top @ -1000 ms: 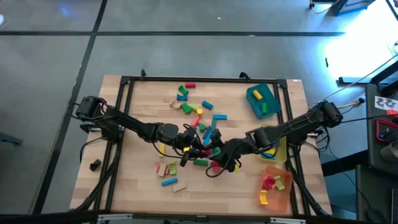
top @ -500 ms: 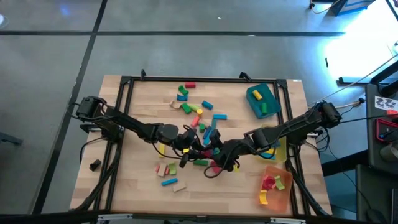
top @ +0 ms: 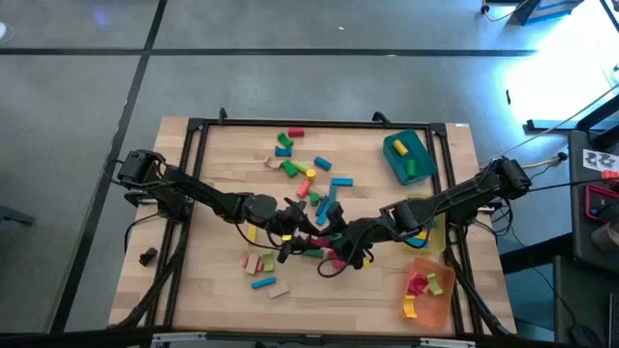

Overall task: Sort blocks by size
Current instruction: Put the red arch block into the orange bin

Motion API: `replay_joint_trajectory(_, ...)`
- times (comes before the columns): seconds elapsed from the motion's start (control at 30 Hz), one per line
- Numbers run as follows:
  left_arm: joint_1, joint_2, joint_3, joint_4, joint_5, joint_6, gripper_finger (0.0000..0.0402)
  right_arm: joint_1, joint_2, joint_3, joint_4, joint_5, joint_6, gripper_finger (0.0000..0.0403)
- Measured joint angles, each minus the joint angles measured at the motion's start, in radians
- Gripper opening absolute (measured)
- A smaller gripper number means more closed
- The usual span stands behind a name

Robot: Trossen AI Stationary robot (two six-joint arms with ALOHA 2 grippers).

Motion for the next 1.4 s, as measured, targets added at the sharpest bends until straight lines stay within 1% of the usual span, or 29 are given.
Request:
replay_joint_trajectory(0.13,0.000,0.000,0.000,-0.040,-0.003,0.006,0.0206,0.001,0.000,0.000,-0.077,-0.002,0.087,0.0146)
replay_joint_trajectory(0.23,0.003,0.000,0.000,-0.096,-0.003,0.031,0.0216,0.013,-0.001,0.000,-0.161,-0.001,0.158,0.0141)
replay_joint_trajectory(0.4,0.011,0.000,0.000,-0.211,-0.002,0.030,0.0216,0.060,-0.002,0.000,-0.279,-0.020,0.261,0.0140)
replay_joint_trajectory(0.6,0.019,0.000,0.000,-0.286,0.000,0.030,0.0214,0.167,-0.008,0.000,-0.425,-0.026,0.449,0.0143)
replay_joint_trajectory(0.73,0.023,0.000,0.000,-0.288,0.000,0.034,0.0214,0.255,-0.029,0.000,-0.495,-0.028,0.632,0.0140)
replay_joint_trajectory(0.9,0.023,0.000,0.000,-0.288,0.000,0.035,0.0214,0.379,-0.052,0.000,-0.587,-0.030,0.943,0.0146)
replay_joint_trajectory(1.13,0.023,0.000,0.000,-0.288,0.000,0.025,0.0214,0.559,-0.057,0.000,-0.699,-0.109,1.404,0.0142)
replay_joint_trajectory(1.4,0.023,0.000,0.000,-0.284,-0.005,-0.002,0.0214,0.747,-0.057,0.000,-0.708,-0.104,1.710,0.0144)
